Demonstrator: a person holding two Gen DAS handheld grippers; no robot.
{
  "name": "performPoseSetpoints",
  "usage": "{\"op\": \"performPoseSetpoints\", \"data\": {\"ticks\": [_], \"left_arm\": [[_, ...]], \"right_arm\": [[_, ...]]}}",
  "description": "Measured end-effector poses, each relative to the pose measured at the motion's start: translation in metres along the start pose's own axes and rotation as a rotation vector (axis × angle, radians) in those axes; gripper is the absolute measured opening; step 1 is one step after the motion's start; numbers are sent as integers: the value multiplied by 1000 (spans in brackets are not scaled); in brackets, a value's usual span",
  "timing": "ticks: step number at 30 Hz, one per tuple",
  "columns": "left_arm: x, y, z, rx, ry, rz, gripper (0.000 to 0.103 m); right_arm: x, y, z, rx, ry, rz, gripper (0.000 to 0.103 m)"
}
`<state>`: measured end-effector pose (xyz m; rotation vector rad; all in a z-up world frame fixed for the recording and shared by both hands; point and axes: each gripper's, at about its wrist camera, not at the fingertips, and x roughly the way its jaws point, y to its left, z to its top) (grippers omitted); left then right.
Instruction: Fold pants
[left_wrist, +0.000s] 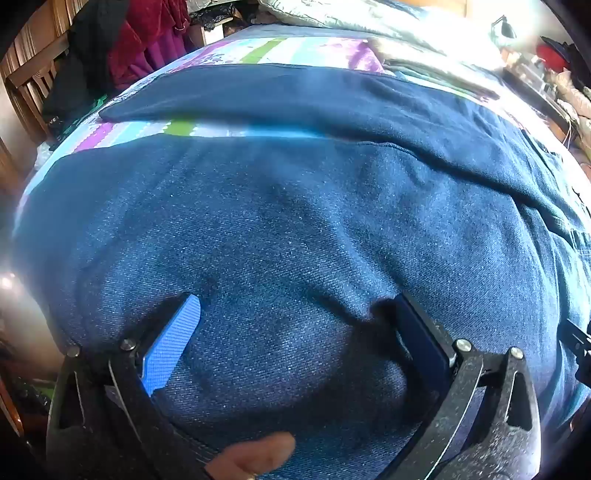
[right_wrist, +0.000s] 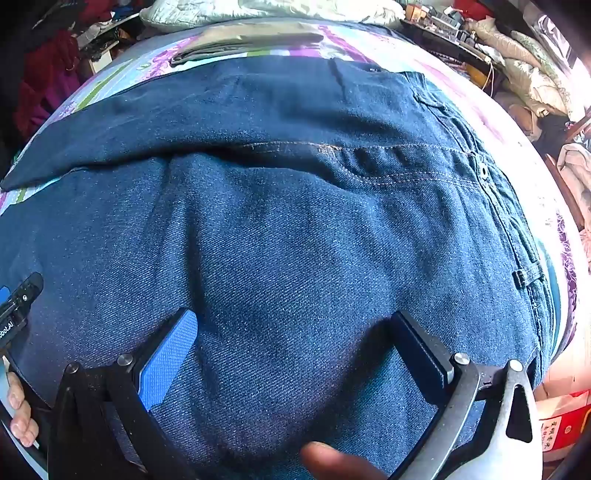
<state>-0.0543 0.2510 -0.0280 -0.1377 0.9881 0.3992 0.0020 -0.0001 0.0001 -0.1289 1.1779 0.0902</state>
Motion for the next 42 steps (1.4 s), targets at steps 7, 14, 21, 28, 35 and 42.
{"op": "performPoseSetpoints", "data": {"ticks": [7,14,21,28,35,42], "left_arm": [[-1,-2,2,1,4,2,103],[1,-2,1,-3,3,-1,103],[2,-3,0,0,-5,0,103],[-1,0,0,-15,-1,5,103],[0,-1,3,-11,24,10,103],[1,-1,4,1,27,10,103]], "right_arm": [[-10,-1,-1,5,-60,2,103],[-15,3,-7,4,-98,3,103],[-16,3,-8,3,-104,3,103],[-14,2,-7,4,-96,8,103],[-12,3,-11,1,-116,4,103],[-11,4,-16,-9,-118,2,103]]}}
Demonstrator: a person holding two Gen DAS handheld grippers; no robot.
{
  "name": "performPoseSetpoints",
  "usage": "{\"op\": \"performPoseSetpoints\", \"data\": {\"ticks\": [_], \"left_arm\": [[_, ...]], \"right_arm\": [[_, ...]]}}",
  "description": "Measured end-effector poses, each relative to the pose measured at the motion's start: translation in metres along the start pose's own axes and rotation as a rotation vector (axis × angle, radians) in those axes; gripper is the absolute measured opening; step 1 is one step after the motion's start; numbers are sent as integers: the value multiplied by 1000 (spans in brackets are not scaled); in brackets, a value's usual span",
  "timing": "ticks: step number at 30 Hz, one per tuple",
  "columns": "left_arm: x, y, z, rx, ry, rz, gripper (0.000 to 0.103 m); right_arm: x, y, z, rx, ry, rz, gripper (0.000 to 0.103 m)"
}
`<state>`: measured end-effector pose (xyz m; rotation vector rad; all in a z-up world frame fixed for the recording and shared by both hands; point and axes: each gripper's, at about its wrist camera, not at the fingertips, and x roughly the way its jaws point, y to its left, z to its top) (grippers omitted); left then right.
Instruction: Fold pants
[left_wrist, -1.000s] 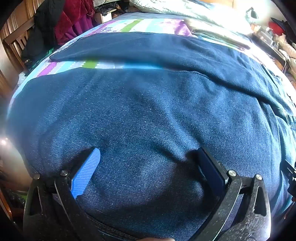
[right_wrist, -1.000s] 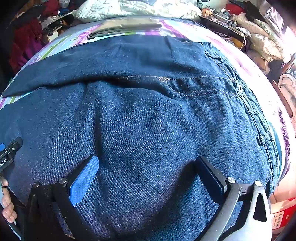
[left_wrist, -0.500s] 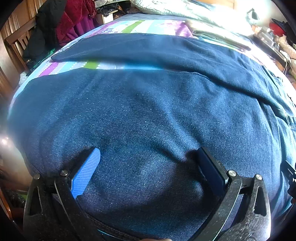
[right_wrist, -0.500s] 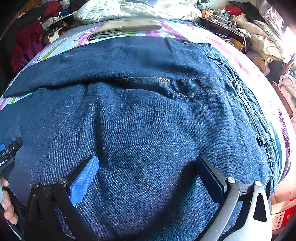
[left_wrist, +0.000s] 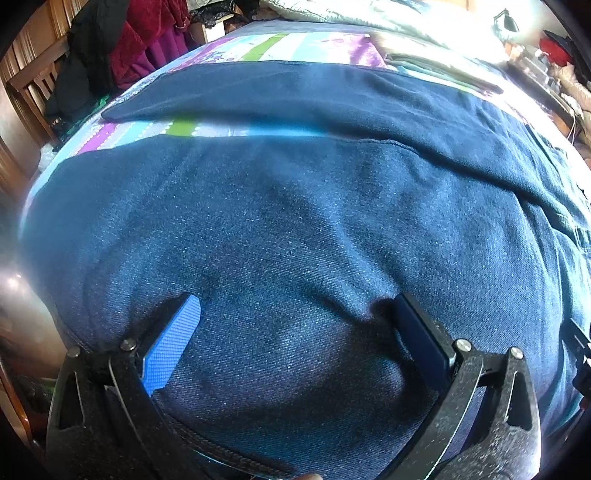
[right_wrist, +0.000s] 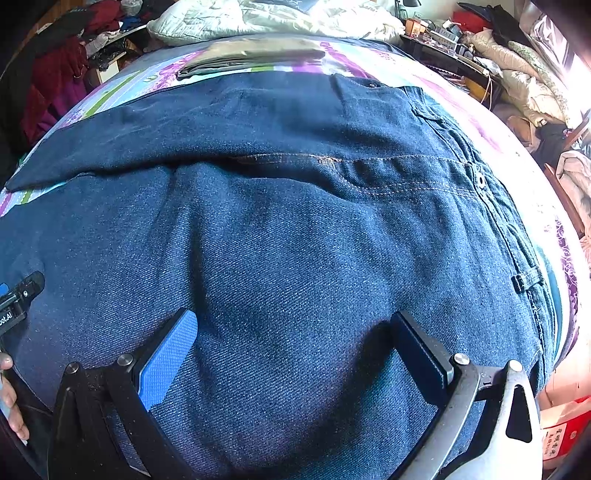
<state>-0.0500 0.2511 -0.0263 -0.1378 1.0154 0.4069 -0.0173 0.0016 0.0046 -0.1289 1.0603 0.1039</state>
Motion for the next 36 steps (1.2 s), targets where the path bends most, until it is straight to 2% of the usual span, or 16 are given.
{"op": "performPoseSetpoints", "data": {"ticks": [14,36], "left_arm": [[1,2,-4,3,-27,-15,103],[1,1,-4,0,-25,-19,103]], "right_arm": [[-2,2,-7,-11,-26,6,103],[-4,1,-9,-8,-47,9,103]]}}
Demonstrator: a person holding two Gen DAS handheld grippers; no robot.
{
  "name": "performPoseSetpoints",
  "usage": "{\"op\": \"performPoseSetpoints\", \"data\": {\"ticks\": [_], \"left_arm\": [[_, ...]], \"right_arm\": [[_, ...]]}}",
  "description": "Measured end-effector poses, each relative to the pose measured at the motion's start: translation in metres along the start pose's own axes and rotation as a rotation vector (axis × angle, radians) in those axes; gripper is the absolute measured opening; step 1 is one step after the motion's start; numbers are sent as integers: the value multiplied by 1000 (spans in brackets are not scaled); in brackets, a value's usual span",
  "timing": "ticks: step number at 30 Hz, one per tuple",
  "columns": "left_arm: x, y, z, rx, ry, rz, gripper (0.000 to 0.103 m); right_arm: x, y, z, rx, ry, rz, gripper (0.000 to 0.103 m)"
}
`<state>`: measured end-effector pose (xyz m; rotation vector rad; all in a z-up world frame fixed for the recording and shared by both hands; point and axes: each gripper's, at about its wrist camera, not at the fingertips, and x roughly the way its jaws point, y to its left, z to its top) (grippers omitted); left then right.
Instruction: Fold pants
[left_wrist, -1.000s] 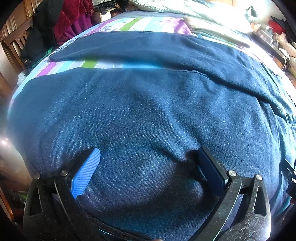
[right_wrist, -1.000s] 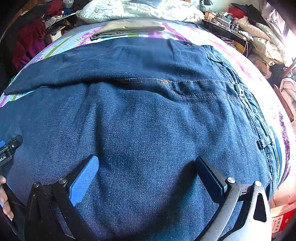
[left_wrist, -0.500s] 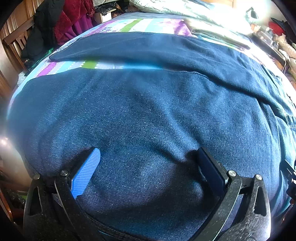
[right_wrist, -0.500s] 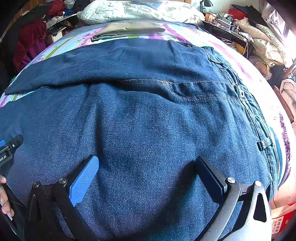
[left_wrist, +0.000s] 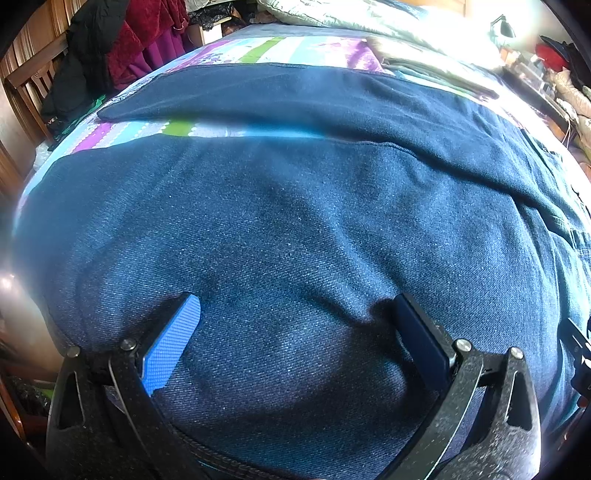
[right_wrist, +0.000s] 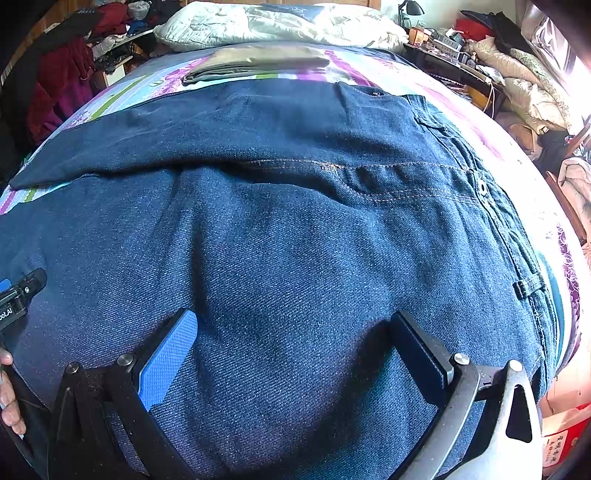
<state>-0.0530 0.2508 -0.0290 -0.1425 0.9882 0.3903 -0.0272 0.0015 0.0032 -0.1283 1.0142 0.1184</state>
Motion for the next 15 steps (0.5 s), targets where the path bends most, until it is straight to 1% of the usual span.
{"op": "performPoseSetpoints", "data": {"ticks": [5,9,15], "left_arm": [[0,0,0,-1,1,0,103],[0,0,0,1,-1,0,103],[0,-1,0,2,-3,0,103]], "right_arm": [[-1,1,-2,-11,-24,8,103],[0,-2,1,-15,-15,28,103],[2,-1,4,-28,-10,23,103]]}}
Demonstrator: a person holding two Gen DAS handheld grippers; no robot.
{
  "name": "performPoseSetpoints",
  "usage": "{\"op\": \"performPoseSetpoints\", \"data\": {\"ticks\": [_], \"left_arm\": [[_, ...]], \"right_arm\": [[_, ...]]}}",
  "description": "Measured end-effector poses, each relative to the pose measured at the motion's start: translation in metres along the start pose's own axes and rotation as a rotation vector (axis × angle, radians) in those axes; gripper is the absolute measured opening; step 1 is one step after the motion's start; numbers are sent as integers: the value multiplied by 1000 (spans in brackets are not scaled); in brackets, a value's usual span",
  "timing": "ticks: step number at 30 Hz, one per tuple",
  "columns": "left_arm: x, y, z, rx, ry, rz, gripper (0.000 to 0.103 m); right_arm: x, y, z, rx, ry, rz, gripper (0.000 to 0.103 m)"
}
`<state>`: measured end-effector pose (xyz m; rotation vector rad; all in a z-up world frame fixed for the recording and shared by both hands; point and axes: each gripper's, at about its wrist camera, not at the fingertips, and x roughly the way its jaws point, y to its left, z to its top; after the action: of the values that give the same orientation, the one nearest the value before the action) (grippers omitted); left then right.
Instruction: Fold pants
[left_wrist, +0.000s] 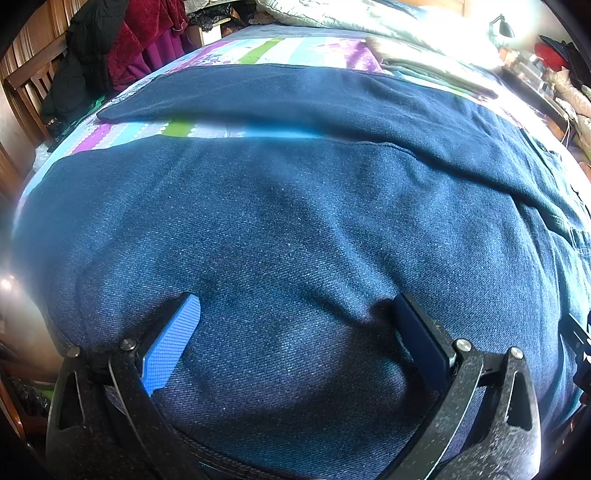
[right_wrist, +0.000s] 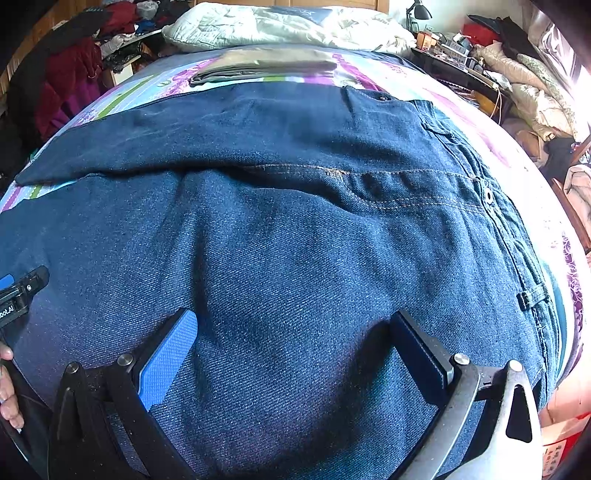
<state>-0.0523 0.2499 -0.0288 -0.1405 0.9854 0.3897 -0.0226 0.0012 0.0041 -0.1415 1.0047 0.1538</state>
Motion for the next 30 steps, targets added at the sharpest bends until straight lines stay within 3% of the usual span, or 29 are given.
{"op": "performPoseSetpoints", "data": {"ticks": [7,11,13,16,19,22,26,30], "left_arm": [[-1,-1,0,3,-3,-5,103],[-3,7,7,-7,26,-50,102],[-9,18,15,-31,15,-88,97],[-24,47,39,-80,-72,-110,96],[-32,84,78,-112,-149,-120,96],[-26,130,134,-141,-208,-81,96],[-8,196,234,-155,-303,32,97],[45,247,315,-191,-261,50,97]], "right_arm": [[-3,-5,0,-4,5,42,103],[-18,-36,12,120,-50,105,100],[-29,-57,24,166,-101,89,100],[-42,-90,42,227,-158,24,100],[-55,-119,53,309,-203,-16,100],[-61,-138,62,380,-213,-38,100],[-63,-148,68,423,-213,-69,100],[-51,-145,78,422,-161,-98,100]]}}
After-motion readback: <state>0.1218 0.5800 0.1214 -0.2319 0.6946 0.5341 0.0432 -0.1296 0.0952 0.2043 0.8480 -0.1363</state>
